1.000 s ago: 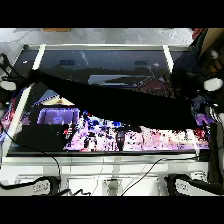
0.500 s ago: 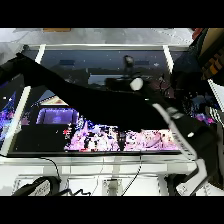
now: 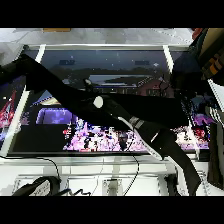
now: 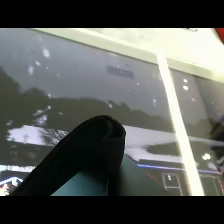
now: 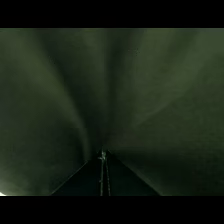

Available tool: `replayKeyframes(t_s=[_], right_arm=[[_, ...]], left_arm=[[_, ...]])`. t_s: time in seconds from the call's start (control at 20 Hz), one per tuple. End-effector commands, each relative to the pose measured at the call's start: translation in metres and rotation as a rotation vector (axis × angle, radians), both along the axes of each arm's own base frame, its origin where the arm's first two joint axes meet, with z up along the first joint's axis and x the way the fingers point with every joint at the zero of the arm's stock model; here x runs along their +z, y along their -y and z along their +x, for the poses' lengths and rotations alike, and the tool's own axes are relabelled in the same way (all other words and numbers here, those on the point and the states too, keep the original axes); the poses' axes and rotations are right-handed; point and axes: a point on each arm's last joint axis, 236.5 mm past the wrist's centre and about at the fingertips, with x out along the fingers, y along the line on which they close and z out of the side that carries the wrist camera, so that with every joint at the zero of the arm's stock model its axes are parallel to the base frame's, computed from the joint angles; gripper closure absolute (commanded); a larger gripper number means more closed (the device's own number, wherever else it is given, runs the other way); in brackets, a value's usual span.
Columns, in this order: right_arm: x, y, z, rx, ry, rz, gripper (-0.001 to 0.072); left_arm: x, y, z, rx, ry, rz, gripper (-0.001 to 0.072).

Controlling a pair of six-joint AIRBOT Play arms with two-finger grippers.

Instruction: Fold the clothes and pants, and hang the long-sleeved shirts on hangers.

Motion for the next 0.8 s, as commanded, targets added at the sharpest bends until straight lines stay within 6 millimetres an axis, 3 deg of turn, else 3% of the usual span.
replayKeyframes(t_s=[0.0, 0.1, 0.2, 0.35, 0.45, 0.6, 0.75], right_arm=[[-0.012, -0.016, -0.036, 0.091, -0.032, -0.038, 0.0698], [-0.015, 0.011, -0.017, 0.109, 0.041, -0.132, 0.0698], [-0.006, 0.061, 0.019, 0.088, 0.082, -0.234, 0.0698], [0.028, 0.186, 0.086, -0.025, 0.136, -0.427, 0.0698], [0.06, 0.283, 0.119, -0.151, 0.135, -0.519, 0.0698], [0.107, 0.406, 0.135, -0.34, 0.081, -0.547, 0.0698], [0.137, 0.493, 0.128, -0.483, 0.043, -0.558, 0.0698]], left_arm=[[-0.012, 0.02, 0.006, -0.044, -0.027, -0.024, 0.0699], [-0.026, 0.047, 0.01, -0.102, -0.056, -0.029, 0.0699], [-0.041, 0.087, 0.011, -0.184, -0.089, -0.031, 0.0699], [-0.067, 0.168, 0.001, -0.343, -0.14, -0.027, 0.0699], [-0.087, 0.228, -0.014, -0.458, -0.175, -0.017, 0.0699], [-0.133, 0.305, -0.041, -0.6, -0.253, 0.005, 0.0699], [-0.185, 0.36, -0.094, -0.769, -0.416, 0.029, 0.0686]])
